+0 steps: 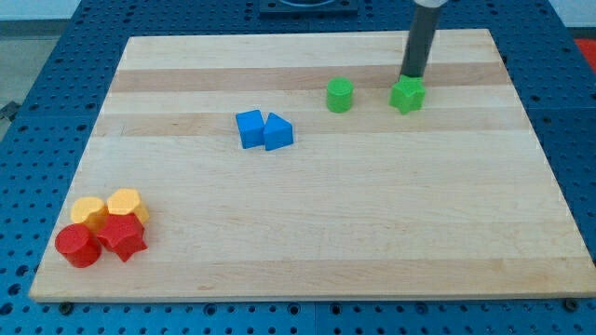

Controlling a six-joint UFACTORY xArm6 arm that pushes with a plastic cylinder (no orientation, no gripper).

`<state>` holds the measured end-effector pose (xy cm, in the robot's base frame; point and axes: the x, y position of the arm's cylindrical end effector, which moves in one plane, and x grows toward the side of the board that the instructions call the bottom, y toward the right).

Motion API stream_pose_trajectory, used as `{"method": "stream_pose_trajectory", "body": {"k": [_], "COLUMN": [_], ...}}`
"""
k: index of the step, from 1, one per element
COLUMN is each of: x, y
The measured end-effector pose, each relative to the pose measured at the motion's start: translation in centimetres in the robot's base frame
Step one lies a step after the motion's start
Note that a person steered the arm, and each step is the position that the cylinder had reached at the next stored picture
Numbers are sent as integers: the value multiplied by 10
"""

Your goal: Move the green blocks near to the blue triangle

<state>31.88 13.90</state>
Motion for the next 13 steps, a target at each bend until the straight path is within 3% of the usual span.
{"method": "stream_pose_trajectory", "body": {"k": [1, 2, 3, 4, 6, 7, 9, 10, 11, 13], "x": [-1, -3, 23, 31, 27, 20, -26, -28, -20, 13], "y": [30, 98, 113, 74, -66, -95, -95, -137, -166, -168]}}
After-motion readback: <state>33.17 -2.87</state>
